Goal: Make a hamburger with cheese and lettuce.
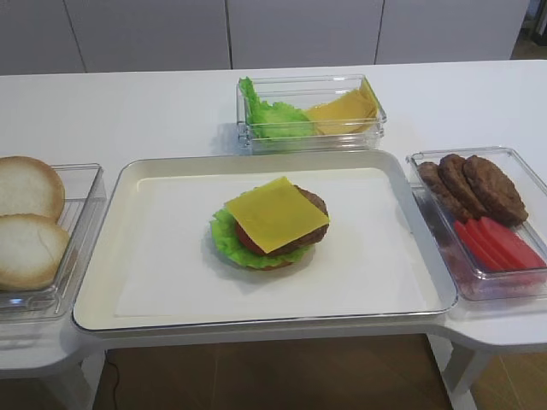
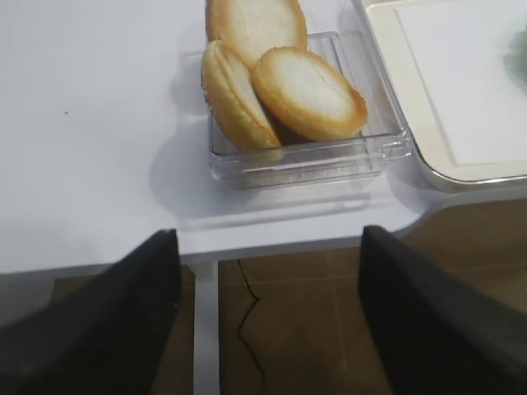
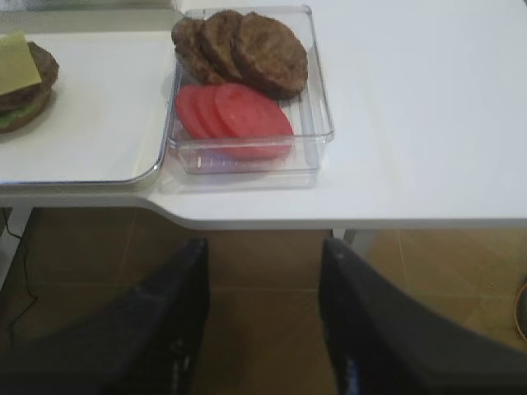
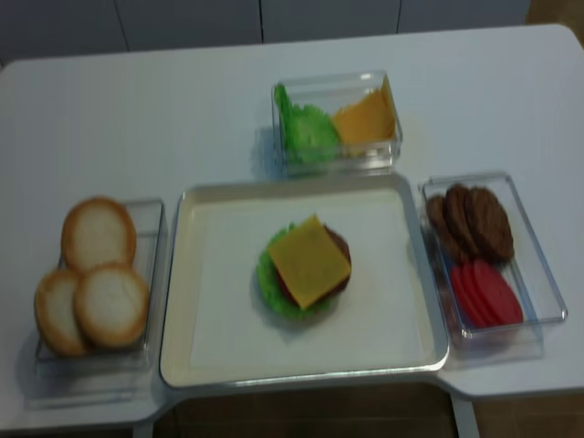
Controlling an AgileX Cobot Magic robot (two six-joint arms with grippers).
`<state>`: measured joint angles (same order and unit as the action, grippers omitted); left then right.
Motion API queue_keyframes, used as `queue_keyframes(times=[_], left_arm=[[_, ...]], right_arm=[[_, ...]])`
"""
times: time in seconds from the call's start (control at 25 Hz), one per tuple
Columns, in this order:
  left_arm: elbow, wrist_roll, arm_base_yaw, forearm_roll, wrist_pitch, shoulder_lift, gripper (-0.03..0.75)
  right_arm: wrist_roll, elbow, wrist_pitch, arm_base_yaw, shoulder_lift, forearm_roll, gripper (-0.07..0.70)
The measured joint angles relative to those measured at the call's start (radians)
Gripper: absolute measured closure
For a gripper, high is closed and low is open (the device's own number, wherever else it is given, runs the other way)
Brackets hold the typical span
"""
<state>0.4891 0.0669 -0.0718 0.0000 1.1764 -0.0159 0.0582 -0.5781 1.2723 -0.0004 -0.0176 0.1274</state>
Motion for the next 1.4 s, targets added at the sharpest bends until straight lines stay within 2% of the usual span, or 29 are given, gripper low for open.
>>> queue_keyframes(times=[0.16, 0.36, 0.44, 0.56, 0.8, 1.04, 1.4], left_arm=[[0.000, 0.000, 0.000, 0.000, 0.000, 0.000, 0.223], [0.000, 0.000, 0.000, 0.000, 0.000, 0.000, 0.223], [0.000, 0.000, 0.000, 0.000, 0.000, 0.000, 0.223], [0.000, 0.000, 0.000, 0.000, 0.000, 0.000, 0.223], [0.000, 0.000, 0.000, 0.000, 0.000, 0.000, 0.223], [0.000, 0.000, 0.000, 0.000, 0.000, 0.000, 0.223], [0.000, 0.000, 0.000, 0.000, 0.000, 0.000, 0.223]], right_arm=[[0.000, 0.050, -0.016, 0.000, 0.000, -0.002, 0.296], [0.000, 0.092, -0.102, 0.000, 0.000, -0.005, 0.296], [0.000, 0.100, -0.120, 0.000, 0.000, -0.006, 0.296], [0.000, 0.103, -0.125, 0.000, 0.000, -0.008, 0.289], [0.002, 0.107, -0.125, 0.000, 0.000, -0.034, 0.227], [-0.039, 0.110, -0.125, 0.000, 0.000, -0.080, 0.221], [-0.045, 0.109, -0.125, 0.000, 0.000, -0.082, 0.223]])
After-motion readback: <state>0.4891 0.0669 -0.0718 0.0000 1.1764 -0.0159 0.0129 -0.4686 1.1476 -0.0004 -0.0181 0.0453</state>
